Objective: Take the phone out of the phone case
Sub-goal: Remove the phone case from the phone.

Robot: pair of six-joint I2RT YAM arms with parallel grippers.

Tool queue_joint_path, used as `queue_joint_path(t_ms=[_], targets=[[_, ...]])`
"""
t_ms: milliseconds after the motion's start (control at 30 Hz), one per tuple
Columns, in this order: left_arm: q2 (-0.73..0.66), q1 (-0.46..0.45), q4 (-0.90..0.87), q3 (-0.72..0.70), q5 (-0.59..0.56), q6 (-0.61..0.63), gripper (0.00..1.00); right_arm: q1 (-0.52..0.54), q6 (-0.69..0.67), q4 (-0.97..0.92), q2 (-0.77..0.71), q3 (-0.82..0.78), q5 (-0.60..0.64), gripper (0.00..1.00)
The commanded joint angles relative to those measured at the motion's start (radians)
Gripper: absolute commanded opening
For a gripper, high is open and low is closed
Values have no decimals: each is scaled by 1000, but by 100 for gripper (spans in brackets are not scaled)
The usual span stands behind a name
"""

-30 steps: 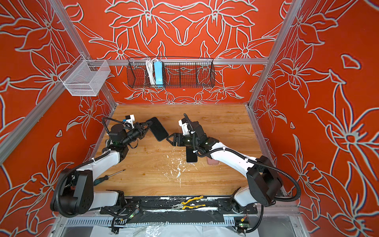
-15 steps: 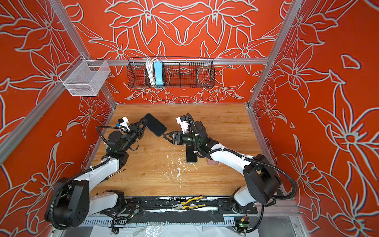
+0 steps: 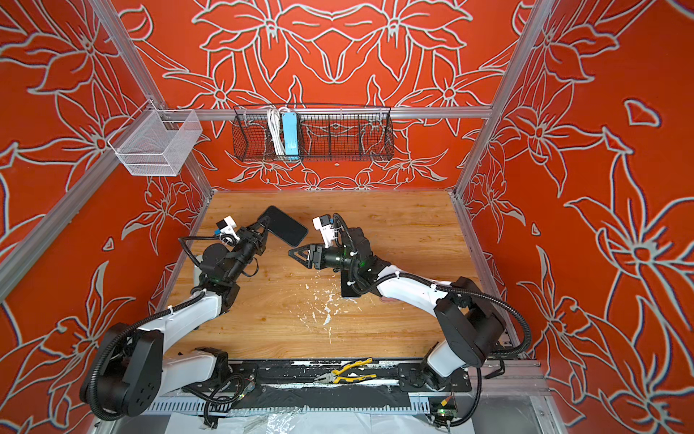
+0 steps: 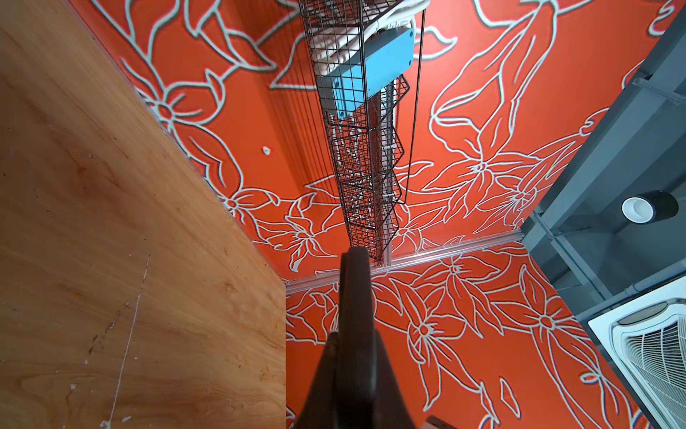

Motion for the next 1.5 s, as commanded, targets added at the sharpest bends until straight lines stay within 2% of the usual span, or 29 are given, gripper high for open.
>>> queue_joint_path(t_ms=[0, 367, 500, 700, 833, 1267, 1467], targets=[[-8, -12, 103, 23, -16, -29, 0, 15, 22, 71, 18, 27, 57, 61], [32, -18, 176, 12, -16, -80, 0, 28, 58, 161, 60, 27, 113, 56], [28, -18, 176, 11, -20, -78, 0, 34, 56, 186, 60, 32, 128, 52], [31, -19, 175, 15, -16, -78, 0, 45, 60, 202, 60, 34, 155, 41], [33, -20, 177, 15, -15, -81, 0, 52, 61, 209, 65, 36, 174, 37], [16, -41, 169, 9, -20, -79, 0, 58, 73, 254, 98, 61, 206, 35], [12, -42, 166, 5, -20, -80, 0, 61, 57, 237, 84, 54, 228, 30]])
